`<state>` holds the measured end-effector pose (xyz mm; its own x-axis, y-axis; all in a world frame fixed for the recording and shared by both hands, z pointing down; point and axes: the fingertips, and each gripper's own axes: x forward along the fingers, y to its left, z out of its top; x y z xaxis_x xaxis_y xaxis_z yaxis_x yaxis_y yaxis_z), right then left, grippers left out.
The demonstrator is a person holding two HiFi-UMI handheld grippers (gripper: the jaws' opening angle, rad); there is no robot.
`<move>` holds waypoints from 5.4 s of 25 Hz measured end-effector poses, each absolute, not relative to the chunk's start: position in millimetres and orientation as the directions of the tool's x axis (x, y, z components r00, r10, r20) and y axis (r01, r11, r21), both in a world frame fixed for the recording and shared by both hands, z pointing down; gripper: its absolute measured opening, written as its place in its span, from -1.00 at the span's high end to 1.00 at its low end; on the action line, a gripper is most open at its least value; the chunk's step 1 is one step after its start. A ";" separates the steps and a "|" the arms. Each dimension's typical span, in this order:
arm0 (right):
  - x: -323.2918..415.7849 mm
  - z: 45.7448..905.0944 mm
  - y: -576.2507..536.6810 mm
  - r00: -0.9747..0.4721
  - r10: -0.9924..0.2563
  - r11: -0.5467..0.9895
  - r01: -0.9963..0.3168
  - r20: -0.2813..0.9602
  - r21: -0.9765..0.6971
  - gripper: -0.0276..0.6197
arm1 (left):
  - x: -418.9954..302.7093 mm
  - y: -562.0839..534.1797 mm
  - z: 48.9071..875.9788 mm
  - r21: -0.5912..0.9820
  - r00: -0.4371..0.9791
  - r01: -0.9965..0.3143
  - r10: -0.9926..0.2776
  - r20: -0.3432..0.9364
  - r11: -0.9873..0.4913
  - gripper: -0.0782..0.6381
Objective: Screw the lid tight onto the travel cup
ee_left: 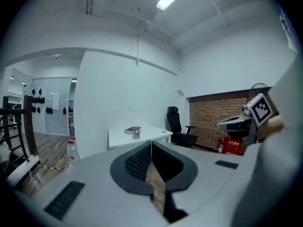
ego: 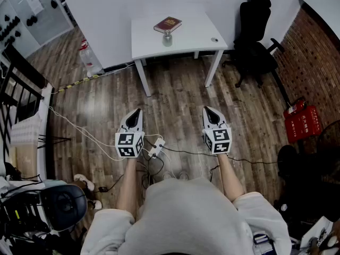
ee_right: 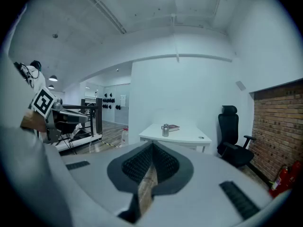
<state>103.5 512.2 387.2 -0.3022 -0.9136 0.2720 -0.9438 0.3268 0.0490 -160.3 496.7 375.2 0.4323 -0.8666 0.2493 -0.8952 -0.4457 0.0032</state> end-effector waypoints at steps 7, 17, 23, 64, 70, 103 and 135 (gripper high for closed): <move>109.5 391.1 513.3 -0.302 -0.912 0.328 -0.943 0.277 0.050 0.91 | -152.7 496.1 375.7 0.001 0.431 -0.896 -0.866 0.253 -0.445 0.75; 131.0 398.6 517.5 -0.314 -0.911 0.330 -0.944 0.267 0.015 0.91 | -131.3 507.8 387.5 0.006 0.413 -0.904 -0.871 0.266 -0.427 0.75; 143.6 412.0 517.3 -0.336 -0.896 0.357 -0.934 0.290 0.022 0.91 | -115.8 515.4 400.3 0.012 0.394 -0.913 -0.876 0.278 -0.407 0.75; 89.2 428.4 210.6 -0.330 -0.880 0.367 -0.929 0.342 0.046 0.91 | -152.8 193.5 424.2 0.060 0.447 -0.891 -0.846 0.289 -0.450 0.75; 82.1 423.4 168.1 -0.308 -0.887 0.348 -0.936 0.343 0.059 0.91 | -156.2 145.5 423.1 0.069 0.471 -0.879 -0.834 0.288 -0.472 0.75; 92.5 456.1 50.7 -0.309 -0.868 0.358 -0.932 0.389 0.059 0.91 | -127.5 12.5 451.9 0.092 0.501 -0.861 -0.803 0.321 -0.500 0.75; 114.1 463.5 -180.5 -0.523 -0.776 0.548 -0.836 0.352 -0.031 0.91 | -84.2 -179.8 458.9 0.073 0.408 -0.909 -0.834 0.371 -0.411 0.75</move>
<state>114.1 -180.5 463.5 -0.5227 -0.7763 0.3525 -0.8356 0.5484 -0.0315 -84.2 -179.8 458.9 0.4078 -0.8344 0.3707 -0.9085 -0.4114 0.0734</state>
